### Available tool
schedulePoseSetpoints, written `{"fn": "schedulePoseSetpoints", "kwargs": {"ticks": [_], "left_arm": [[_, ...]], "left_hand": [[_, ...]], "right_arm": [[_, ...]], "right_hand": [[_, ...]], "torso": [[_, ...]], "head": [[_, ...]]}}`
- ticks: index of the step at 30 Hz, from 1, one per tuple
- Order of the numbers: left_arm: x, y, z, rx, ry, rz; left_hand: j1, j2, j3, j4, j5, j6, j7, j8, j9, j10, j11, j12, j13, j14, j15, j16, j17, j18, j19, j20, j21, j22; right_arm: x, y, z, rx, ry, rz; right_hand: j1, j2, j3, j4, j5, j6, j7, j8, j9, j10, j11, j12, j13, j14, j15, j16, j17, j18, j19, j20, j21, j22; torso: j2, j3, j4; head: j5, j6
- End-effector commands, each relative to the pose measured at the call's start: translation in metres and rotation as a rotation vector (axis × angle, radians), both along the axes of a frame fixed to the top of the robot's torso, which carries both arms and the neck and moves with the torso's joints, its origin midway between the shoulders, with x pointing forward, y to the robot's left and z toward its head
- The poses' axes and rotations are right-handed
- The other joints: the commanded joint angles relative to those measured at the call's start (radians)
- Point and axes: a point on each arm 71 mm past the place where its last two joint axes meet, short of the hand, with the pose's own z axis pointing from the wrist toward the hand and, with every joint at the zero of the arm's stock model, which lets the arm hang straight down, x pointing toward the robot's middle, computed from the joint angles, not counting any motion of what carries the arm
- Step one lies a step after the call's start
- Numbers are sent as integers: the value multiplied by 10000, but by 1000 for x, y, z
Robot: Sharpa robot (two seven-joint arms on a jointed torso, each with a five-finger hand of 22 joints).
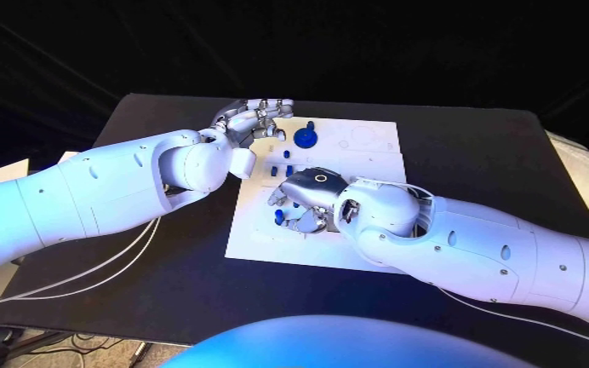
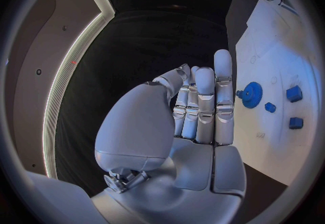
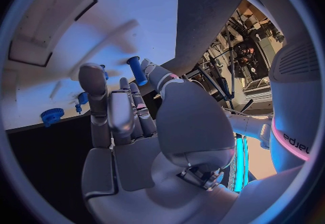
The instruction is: Assemble the parts on the task board
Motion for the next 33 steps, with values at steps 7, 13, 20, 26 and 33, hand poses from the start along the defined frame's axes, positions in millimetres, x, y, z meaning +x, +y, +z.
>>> {"fn": "schedulePoseSetpoints", "kwargs": {"ticks": [7, 13, 20, 26, 33], "left_arm": [[0, 0, 1, -78, -88, -153], [0, 1, 1, -65, -81, -132], [-1, 3, 1, -40, -72, -91], [-3, 2, 1, -53, -52, -145], [-4, 2, -1, -54, -18, -183]], "left_hand": [[-10, 110, -66, -8, -4, -59, -14, 61, -11, -58, 25, 35, 13, -79, -6, -24, -11, 104, -8, -12, -36, -17], [-10, 110, -66, -8, -4, -59, -14, 61, -11, -58, 25, 35, 13, -79, -6, -24, -11, 104, -8, -12, -36, -17], [-10, 110, -66, -8, -4, -59, -14, 61, -11, -58, 25, 35, 13, -79, -6, -24, -11, 104, -8, -12, -36, -17], [-10, 110, -66, -8, -4, -59, -14, 61, -11, -58, 25, 35, 13, -79, -6, -24, -11, 104, -8, -12, -36, -17], [-10, 110, -66, -8, -4, -59, -14, 61, -11, -58, 25, 35, 13, -79, -6, -24, -11, 104, -8, -12, -36, -17]], "right_arm": [[-5, -28, 23, 2144, -618, -815], [-3, -69, 44, 3017, -40, -1853], [9, -147, 53, 2298, 1530, -4428], [3, -187, 42, 1148, 1921, -5847], [-4, -198, 27, 146, 2057, -6543]], "right_hand": [[264, 41, -622, 20, 222, 27, 120, 64, 78, -6, -37, 637, 131, 147, 54, -117, -172, -30, 12, 30, -69, -23], [238, 226, -737, 149, 434, 554, 238, 266, 162, 920, -38, 1335, 276, 256, 51, 165, 200, -126, 260, 52, 282, 538], [-382, 218, -1263, 751, 1152, 1311, -311, 670, 276, 3504, -794, 3604, 1662, 542, -490, 1108, 1413, -384, 1005, -423, 1529, 2430], [-796, 251, -2200, 1518, 1821, 1503, -470, 985, 416, 3260, -896, 7524, 5923, 548, -558, 1373, 1678, -475, 1131, -598, 1953, 3048], [-939, 366, -2898, 2201, 2219, 1470, -511, 1218, 591, 3139, -891, 9150, 8008, 569, -607, 1565, 1907, -550, 1181, -559, 2181, 3413]], "torso": [[-18, 19, -37], [-31, 18, -70], [-122, 15, -260], [-153, 53, -404], [-183, 73, -462]], "head": [[-79, 54], [-259, 141], [-535, 254], [-715, 331], [-730, 335]]}}
